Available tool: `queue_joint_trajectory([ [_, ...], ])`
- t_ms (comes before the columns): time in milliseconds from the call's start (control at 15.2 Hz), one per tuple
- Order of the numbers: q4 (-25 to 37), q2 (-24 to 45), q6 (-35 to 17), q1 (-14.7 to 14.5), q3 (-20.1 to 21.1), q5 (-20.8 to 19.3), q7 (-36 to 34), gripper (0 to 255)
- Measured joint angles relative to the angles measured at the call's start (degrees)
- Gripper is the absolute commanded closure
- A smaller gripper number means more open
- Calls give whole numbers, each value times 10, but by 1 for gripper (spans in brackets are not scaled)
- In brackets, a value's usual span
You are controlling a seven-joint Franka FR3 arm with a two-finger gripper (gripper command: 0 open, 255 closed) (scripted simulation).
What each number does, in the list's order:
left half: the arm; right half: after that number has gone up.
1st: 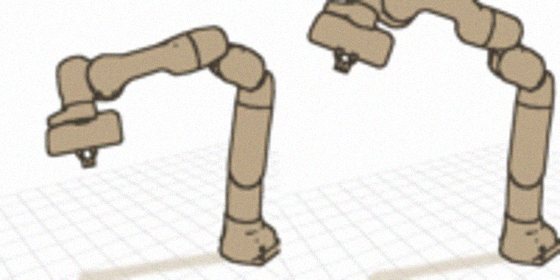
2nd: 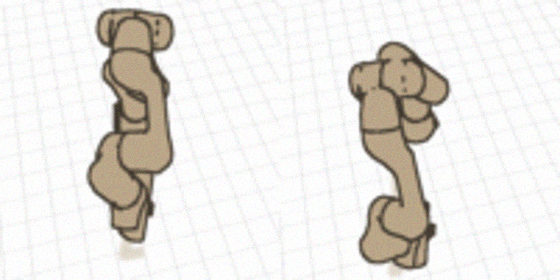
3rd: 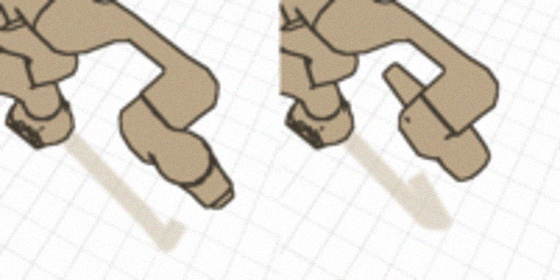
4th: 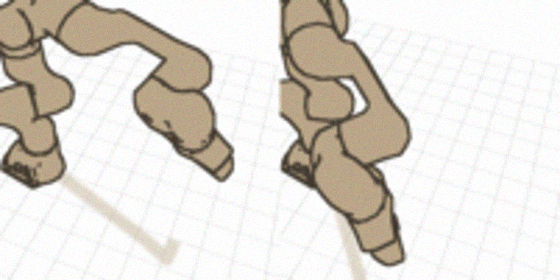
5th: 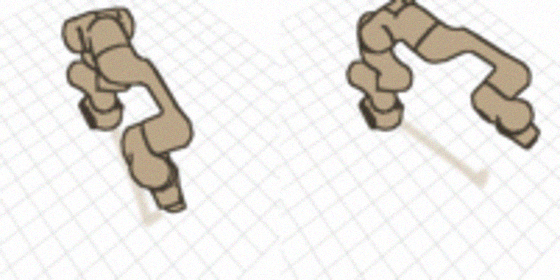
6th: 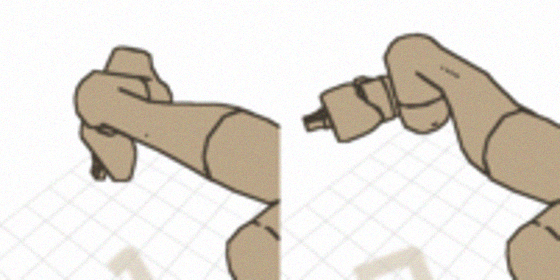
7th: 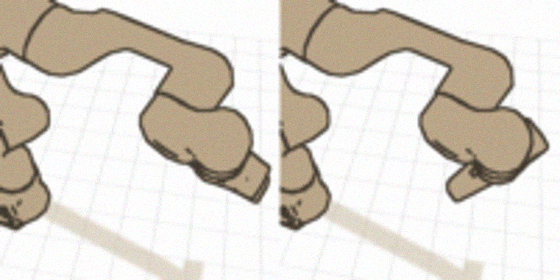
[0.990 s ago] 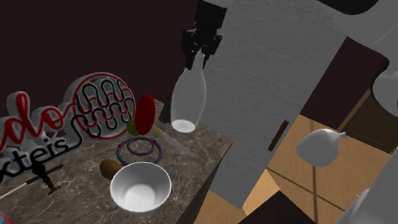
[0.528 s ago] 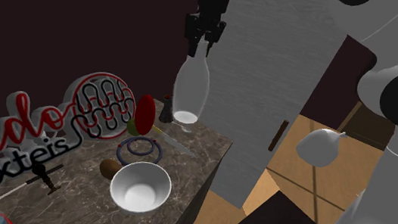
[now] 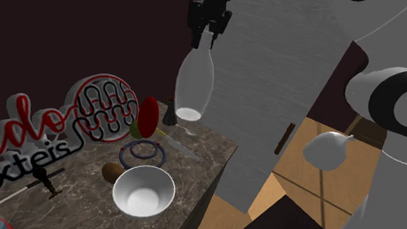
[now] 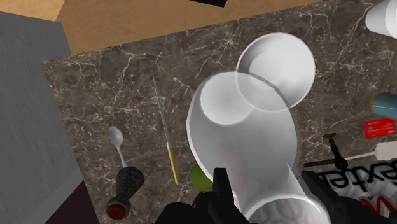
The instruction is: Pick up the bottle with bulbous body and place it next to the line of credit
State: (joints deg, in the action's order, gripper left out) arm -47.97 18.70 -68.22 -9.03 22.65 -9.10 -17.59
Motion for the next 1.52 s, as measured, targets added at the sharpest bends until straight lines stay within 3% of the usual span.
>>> queue_joint_trajectory([
  [198,-78,-27,-50,-4,8,10,-26,255],
  [660,-172,-35,-132,-50,31,7,-105,255],
  [924,-186,-16,-161,-83,43,-5,-151,255],
  [1518,-157,72,-206,-174,59,-52,-249,255],
])
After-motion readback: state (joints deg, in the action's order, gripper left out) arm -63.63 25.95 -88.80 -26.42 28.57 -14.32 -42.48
